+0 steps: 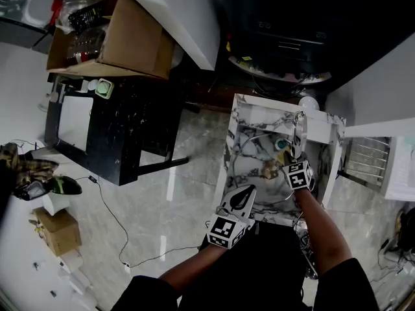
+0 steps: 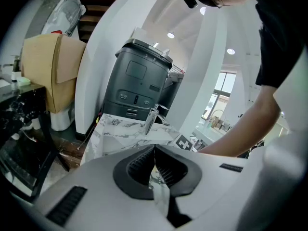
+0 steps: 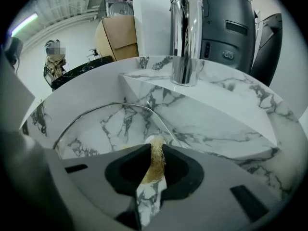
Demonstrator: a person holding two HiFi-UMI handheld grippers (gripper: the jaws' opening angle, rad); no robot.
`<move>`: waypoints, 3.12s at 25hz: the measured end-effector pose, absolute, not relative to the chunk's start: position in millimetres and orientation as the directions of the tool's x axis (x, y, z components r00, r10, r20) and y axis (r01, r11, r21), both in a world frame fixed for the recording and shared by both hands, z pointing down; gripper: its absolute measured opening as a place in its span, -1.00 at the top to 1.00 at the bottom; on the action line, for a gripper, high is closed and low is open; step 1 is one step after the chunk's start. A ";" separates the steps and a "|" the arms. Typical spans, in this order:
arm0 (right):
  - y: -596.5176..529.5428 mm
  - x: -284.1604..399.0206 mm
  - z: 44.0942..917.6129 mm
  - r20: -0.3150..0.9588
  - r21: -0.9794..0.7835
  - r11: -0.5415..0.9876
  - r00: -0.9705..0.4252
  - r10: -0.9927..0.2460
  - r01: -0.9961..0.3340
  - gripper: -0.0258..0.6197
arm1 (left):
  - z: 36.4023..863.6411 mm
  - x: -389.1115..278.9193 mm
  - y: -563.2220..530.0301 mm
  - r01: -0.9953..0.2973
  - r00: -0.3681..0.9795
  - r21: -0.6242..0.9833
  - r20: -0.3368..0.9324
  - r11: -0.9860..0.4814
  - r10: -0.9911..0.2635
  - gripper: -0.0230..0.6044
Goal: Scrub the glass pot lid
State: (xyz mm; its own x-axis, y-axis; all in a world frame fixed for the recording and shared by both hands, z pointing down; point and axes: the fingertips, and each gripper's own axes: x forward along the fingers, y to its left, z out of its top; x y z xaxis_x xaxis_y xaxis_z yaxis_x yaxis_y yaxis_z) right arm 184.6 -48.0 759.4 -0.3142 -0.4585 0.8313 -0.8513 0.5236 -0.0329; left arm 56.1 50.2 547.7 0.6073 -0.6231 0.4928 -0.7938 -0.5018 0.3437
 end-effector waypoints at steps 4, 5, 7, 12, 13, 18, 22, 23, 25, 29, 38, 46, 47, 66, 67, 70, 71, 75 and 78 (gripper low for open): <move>-39.6 193.4 760.7 0.841 -0.027 0.526 -0.304 -0.448 -0.850 0.73 | 544.5 59.2 53.4 -0.791 0.611 0.328 0.485 -0.517 -0.626 0.88; -37.5 195.4 760.2 0.844 -0.025 0.524 -0.300 -0.446 -0.851 0.73 | 544.4 58.5 54.5 -0.792 0.609 0.328 0.484 -0.515 -0.628 0.88; -34.2 198.6 760.7 0.845 -0.017 0.527 -0.295 -0.447 -0.849 0.73 | 544.1 55.4 56.4 -0.799 0.600 0.325 0.485 -0.506 -0.636 0.88; -15.4 205.8 760.6 0.872 0.016 0.559 -0.262 -0.413 -0.829 0.73 | 543.8 51.2 64.0 -0.798 0.601 0.324 0.491 -0.508 -0.630 0.88; -10.2 207.3 760.4 0.881 0.033 0.575 -0.248 -0.403 -0.818 0.73 | 543.2 51.0 65.8 -0.796 0.604 0.325 0.490 -0.511 -0.628 0.88; 5.4 210.9 758.5 0.895 0.058 0.610 -0.229 -0.382 -0.790 0.73 | 540.6 48.3 70.2 -0.791 0.610 0.326 0.483 -0.518 -0.628 0.88; 18.3 214.6 758.9 0.905 0.035 0.593 -0.226 -0.359 -0.805 0.73 | 540.9 44.3 73.4 -0.791 0.611 0.329 0.479 -0.516 -0.630 0.88; 21.7 215.7 759.2 0.908 0.029 0.585 -0.224 -0.355 -0.811 0.73 | 540.5 43.2 74.1 -0.790 0.612 0.330 0.478 -0.516 -0.630 0.88; 27.7 216.2 760.0 0.908 0.010 0.560 -0.228 -0.353 -0.828 0.73 | 538.5 40.5 74.9 -0.789 0.614 0.331 0.474 -0.518 -0.632 0.88; 40.6 212.0 760.2 0.907 -0.017 0.524 -0.234 -0.351 -0.852 0.73 | 534.0 36.1 75.5 -0.778 0.627 0.329 0.464 -0.535 -0.625 0.88; 71.2 190.2 757.9 0.934 -0.080 0.536 -0.251 -0.255 -0.840 0.73 | 526.8 24.7 75.7 -0.773 0.633 0.330 0.449 -0.541 -0.631 0.88; 83.4 165.6 761.4 0.947 -0.143 0.578 -0.281 -0.156 -0.803 0.73 | 517.8 10.9 74.7 -0.773 0.634 0.333 0.427 -0.539 -0.645 0.88; 84.3 160.7 761.6 0.947 -0.154 0.583 -0.287 -0.143 -0.798 0.73 | 517.7 8.3 74.3 -0.776 0.631 0.333 0.427 -0.536 -0.648 0.88; 83.8 74.7 761.8 0.938 -0.222 0.633 -0.339 -0.067 -0.741 0.73 | 508.9 -46.5 62.2 -0.770 0.638 0.338 0.395 -0.541 -0.661 0.88; 81.3 70.4 760.8 0.937 -0.220 0.632 -0.342 -0.076 -0.743 0.73 | 509.7 -50.2 61.5 -0.769 0.640 0.339 0.396 -0.543 -0.659 0.88; 79.9 62.3 760.3 0.934 -0.223 0.634 -0.349 -0.079 -0.740 0.73 | 512.2 -60.0 60.4 -0.768 0.640 0.343 0.400 -0.540 -0.656 0.88; 80.0 62.0 760.1 0.932 -0.224 0.638 -0.354 -0.082 -0.737 0.73 | 512.5 -62.2 60.2 -0.767 0.641 0.347 0.399 -0.539 -0.656 0.88; 67.6 66.9 734.9 0.892 -0.211 0.598 -0.403 -0.207 -0.774 0.73 | 514.5 -67.5 62.3 -0.751 0.660 0.347 0.391 -0.561 -0.641 0.88; 64.7 90.8 700.7 0.832 -0.232 0.476 -0.427 -0.355 -0.848 0.73 | 523.9 -57.8 67.4 -0.720 0.694 0.349 0.397 -0.600 -0.601 0.88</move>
State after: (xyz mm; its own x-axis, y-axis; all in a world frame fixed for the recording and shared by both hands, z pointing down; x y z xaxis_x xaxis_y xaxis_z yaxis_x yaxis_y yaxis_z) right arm 90.8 64.7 700.7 -0.4266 -0.3548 0.8319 -0.8481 0.4764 -0.2318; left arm -57.8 67.4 523.9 0.6938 -0.6005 0.3974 -0.7196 -0.6002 0.3493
